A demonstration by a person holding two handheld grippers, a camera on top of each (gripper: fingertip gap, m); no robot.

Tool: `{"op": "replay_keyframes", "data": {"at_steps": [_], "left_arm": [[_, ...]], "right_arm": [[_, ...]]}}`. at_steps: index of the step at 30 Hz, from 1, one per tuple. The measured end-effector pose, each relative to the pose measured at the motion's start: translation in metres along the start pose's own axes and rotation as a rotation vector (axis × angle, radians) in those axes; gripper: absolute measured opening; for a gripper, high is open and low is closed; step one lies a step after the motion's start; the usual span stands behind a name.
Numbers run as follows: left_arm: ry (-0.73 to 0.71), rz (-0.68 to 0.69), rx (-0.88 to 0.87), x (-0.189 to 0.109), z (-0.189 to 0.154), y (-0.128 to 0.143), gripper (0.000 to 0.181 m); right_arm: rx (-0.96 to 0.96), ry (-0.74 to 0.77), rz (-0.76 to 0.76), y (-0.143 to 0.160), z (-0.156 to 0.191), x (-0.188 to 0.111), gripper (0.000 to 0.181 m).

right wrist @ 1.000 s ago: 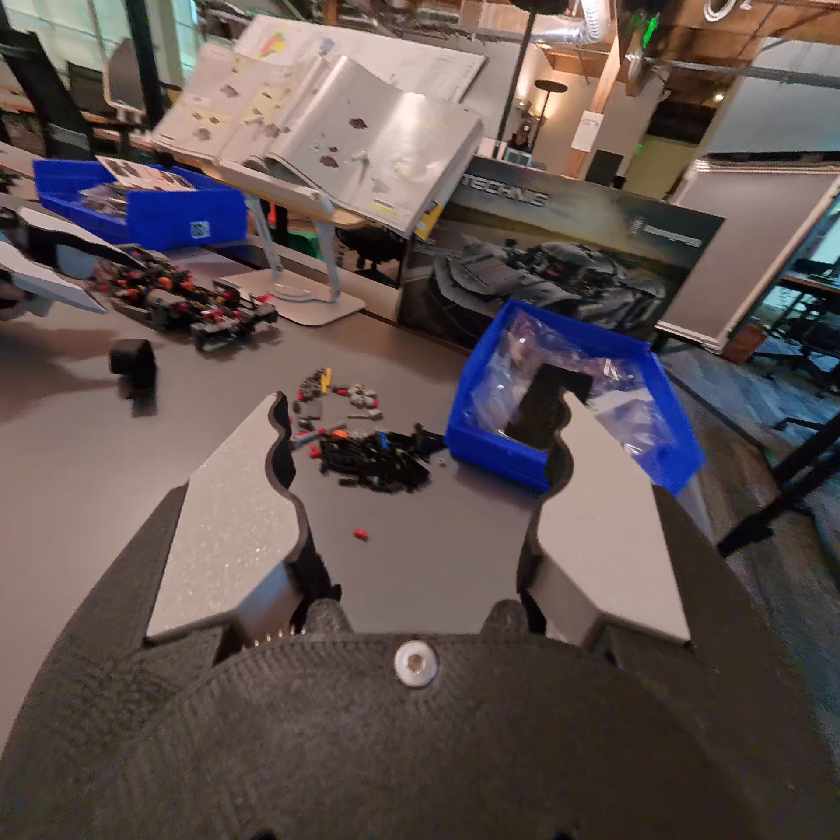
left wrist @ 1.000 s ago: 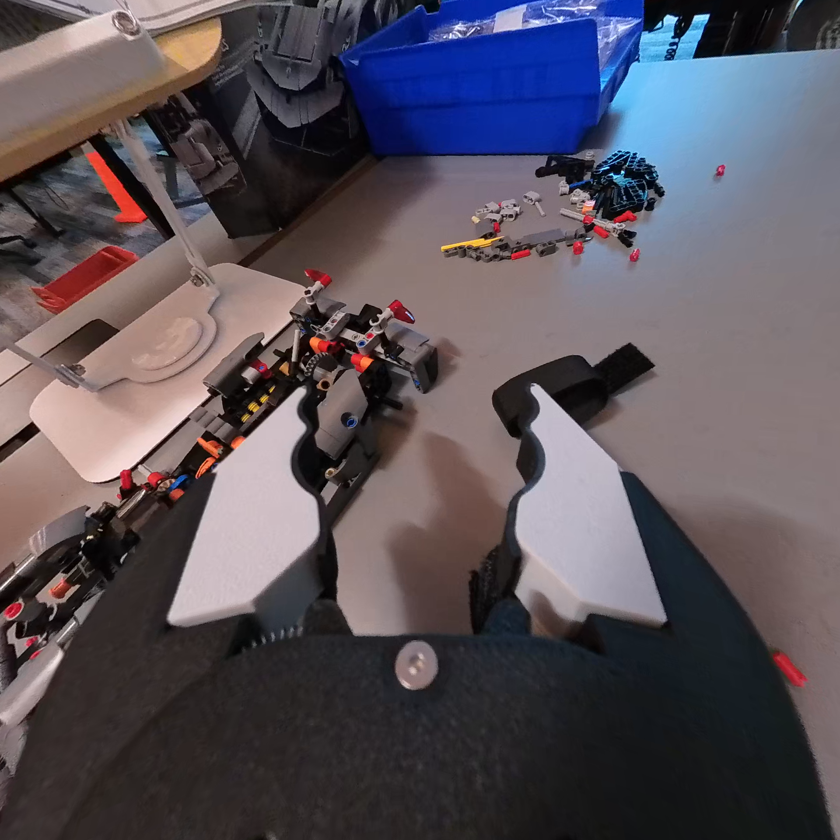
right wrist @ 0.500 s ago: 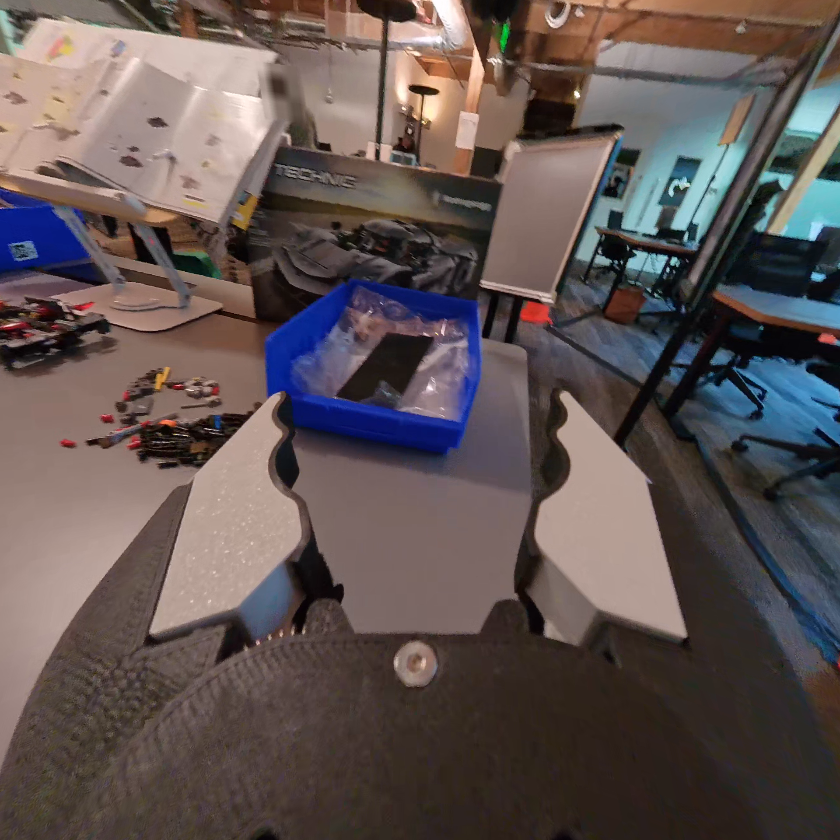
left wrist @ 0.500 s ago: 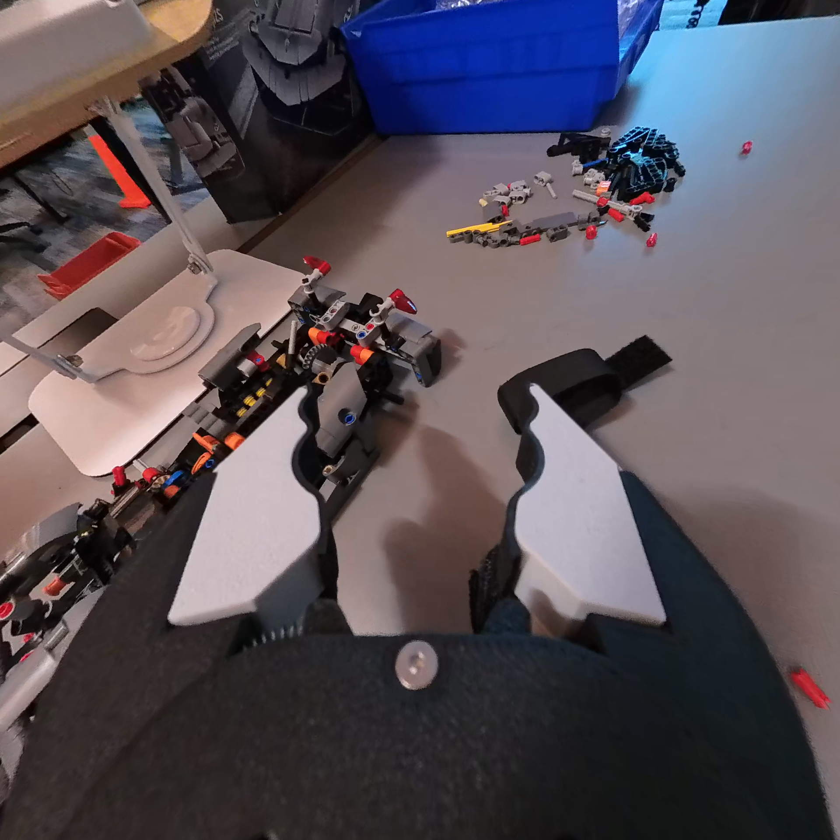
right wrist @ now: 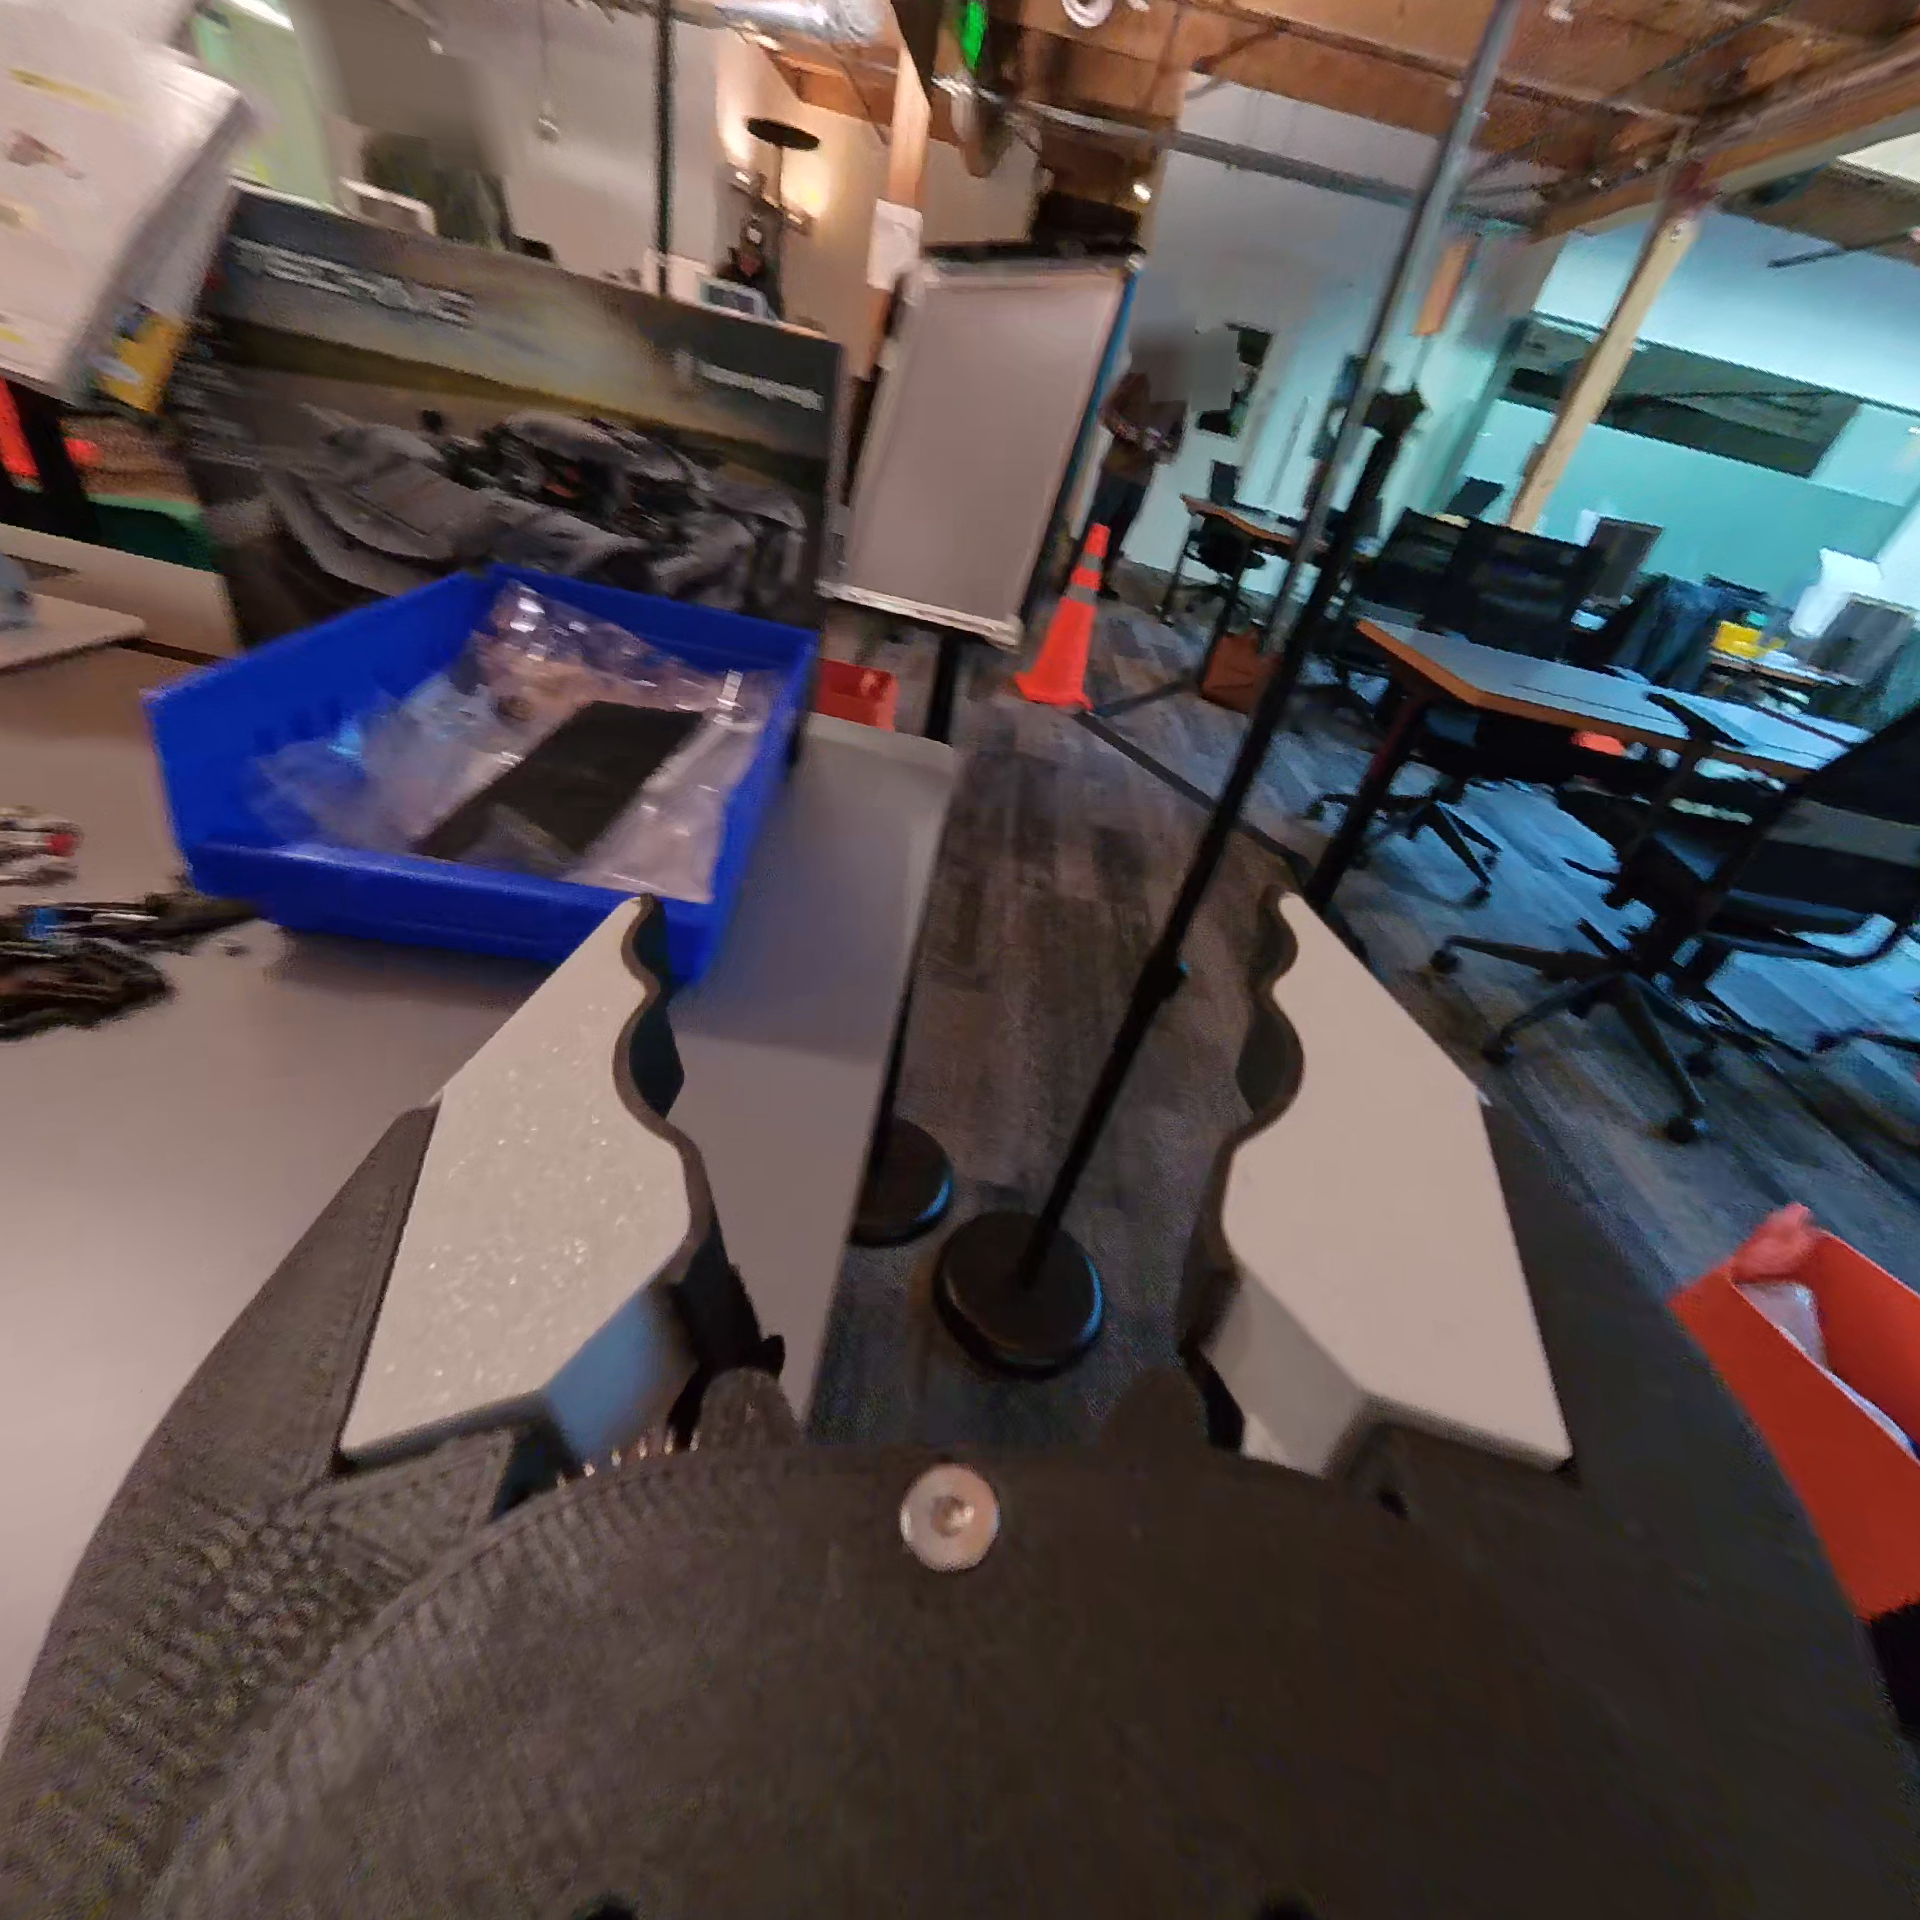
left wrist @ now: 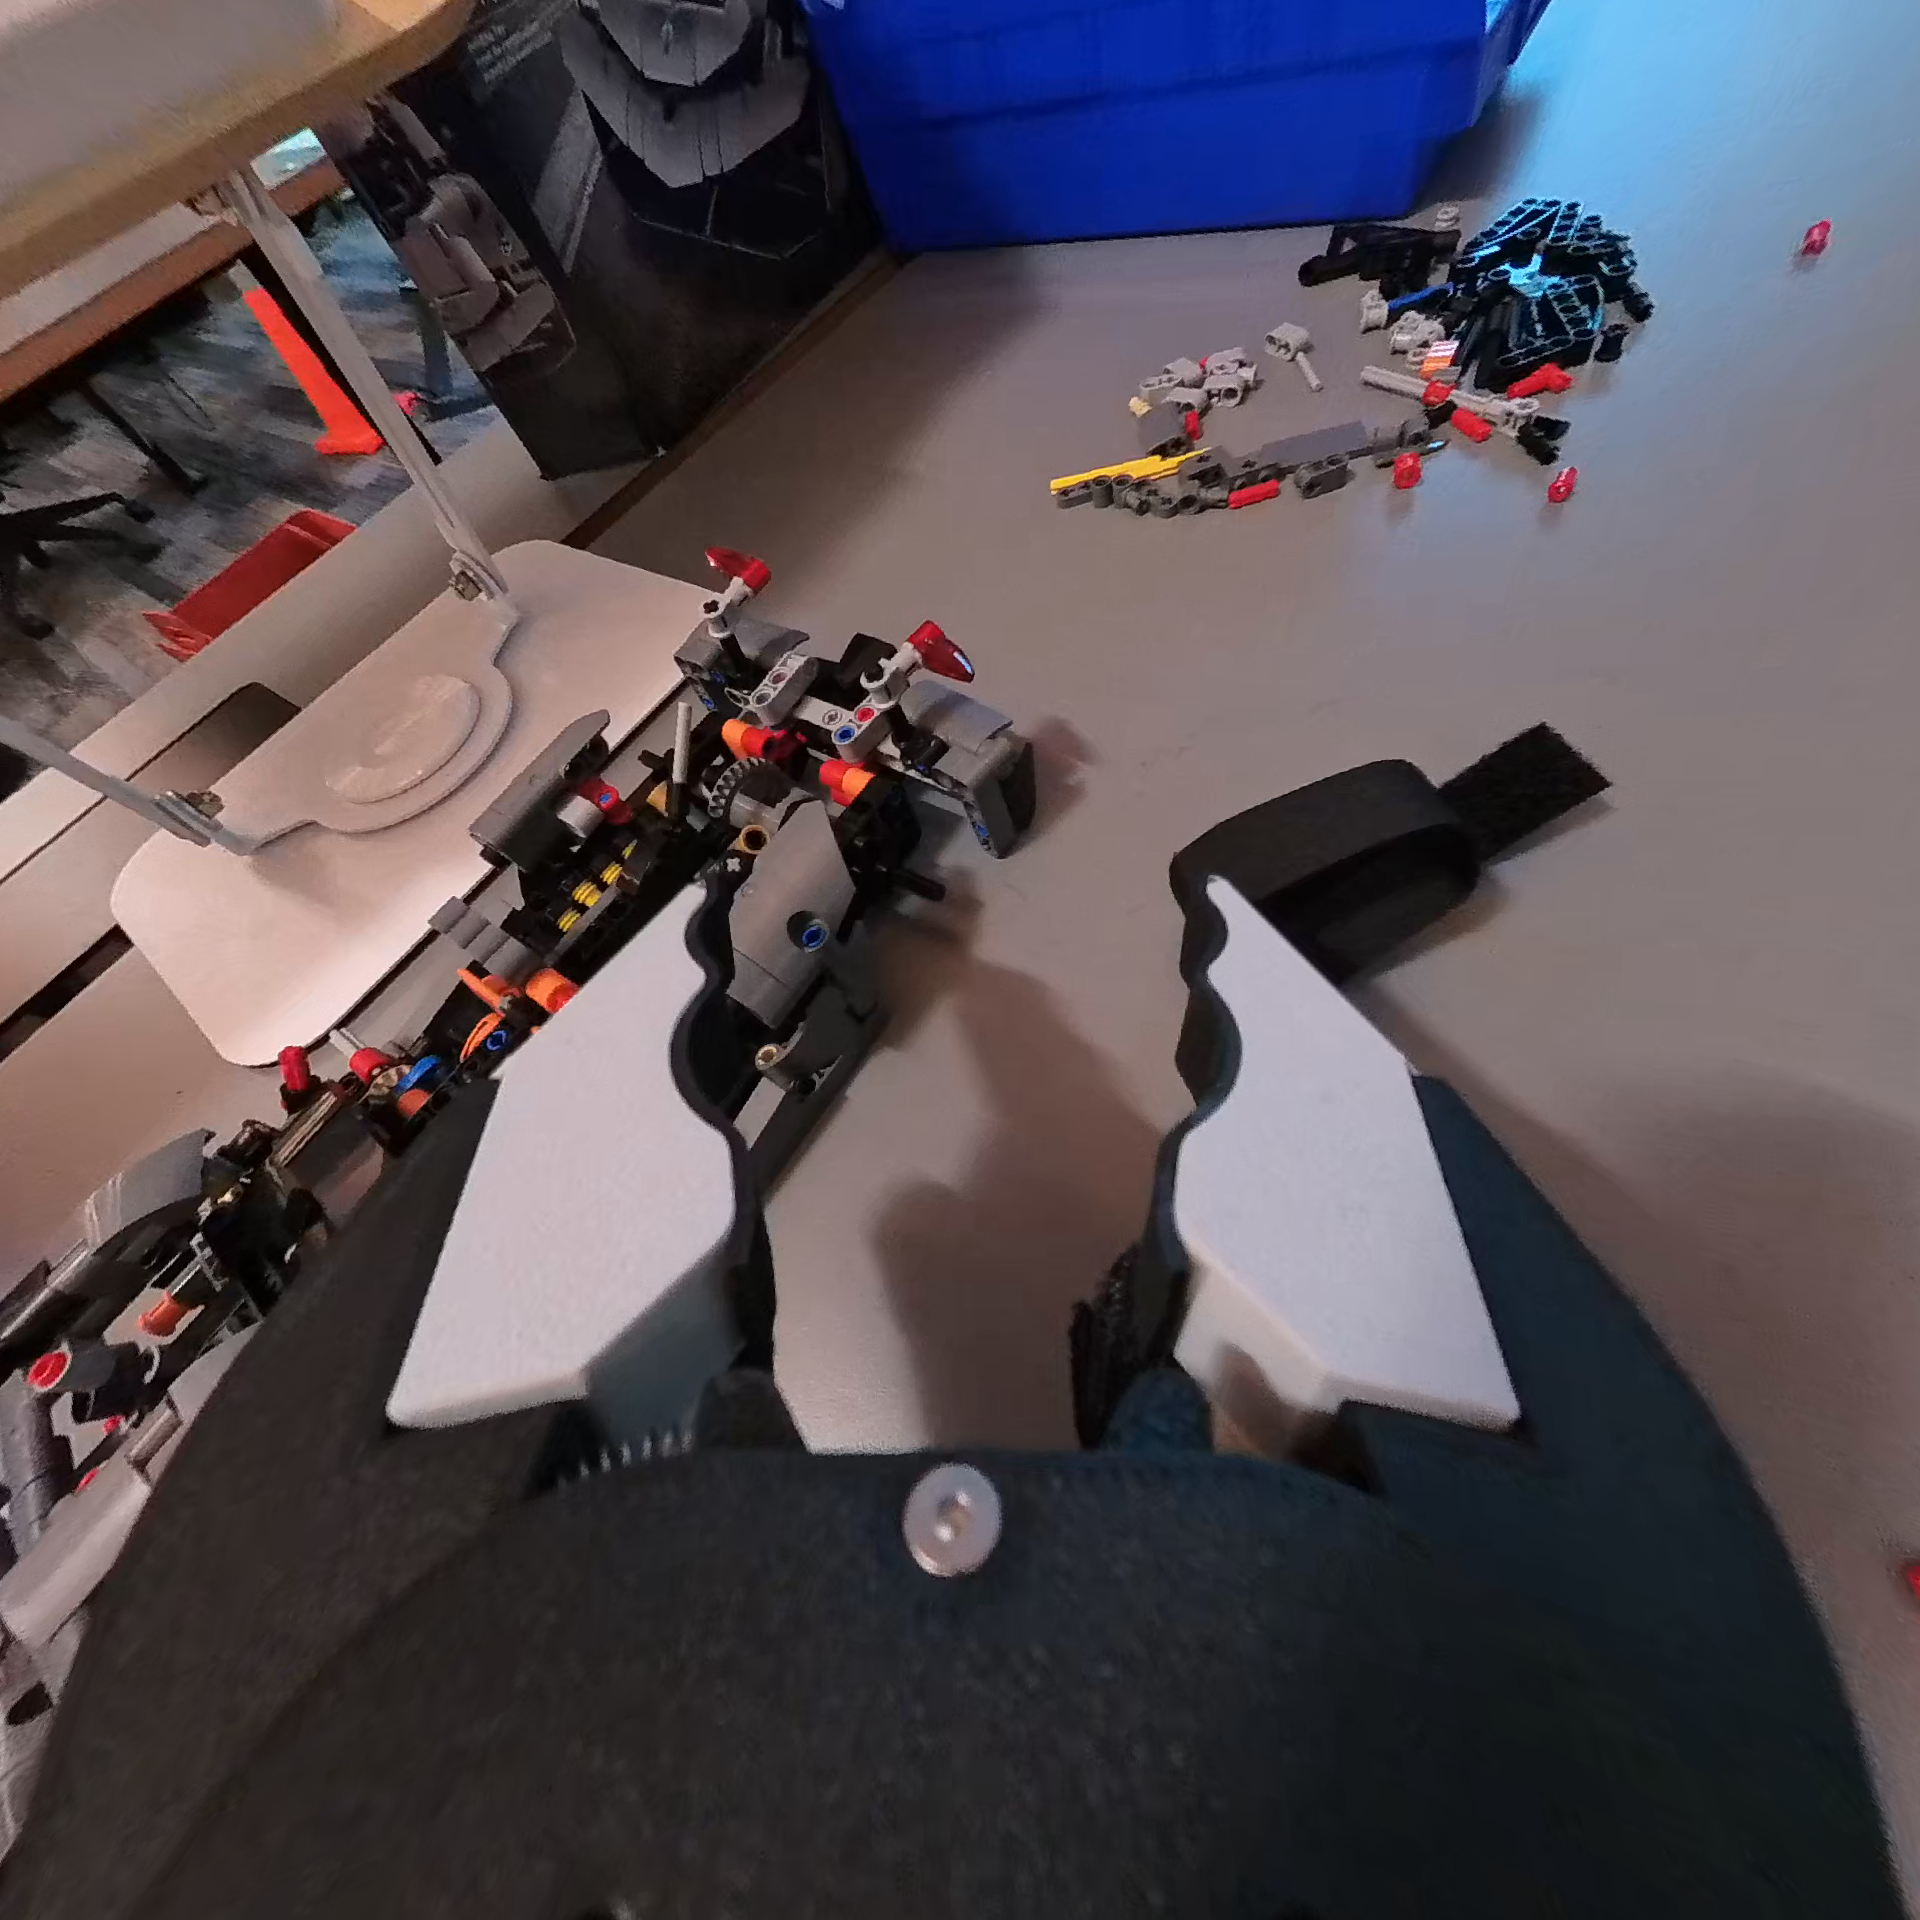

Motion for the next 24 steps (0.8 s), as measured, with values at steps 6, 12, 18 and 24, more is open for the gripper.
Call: {"op": "replay_keyframes", "data": {"at_steps": [6,12,18,24], "left_arm": [[-0.013,0.011,0.007,0.001,0.001,0.002,0.087],[-0.017,0.009,0.021,0.001,0.001,0.002,0.086],[-0.012,0.020,0.029,0.003,-0.001,0.003,0.086],[-0.025,0.038,0.048,0.006,-0.002,0.005,0.086]], "right_arm": [[0.072,0.141,0.053,0.032,-0.067,-0.016,0.112],[0.065,0.121,0.090,0.040,-0.074,-0.013,0.112],[0.035,0.111,0.110,0.042,-0.079,-0.002,0.112],[0.074,0.193,0.118,0.054,-0.117,-0.007,0.111]]}}
Point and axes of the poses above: each gripper's, where its closed fingertips meet, x out along the fingers, y out of its underside, z = x × y across the jaws, the point moved 10 cm from there along -x, back along the fingers, and after that the axes turned 3 degrees about -z, right-handed, at the moved point
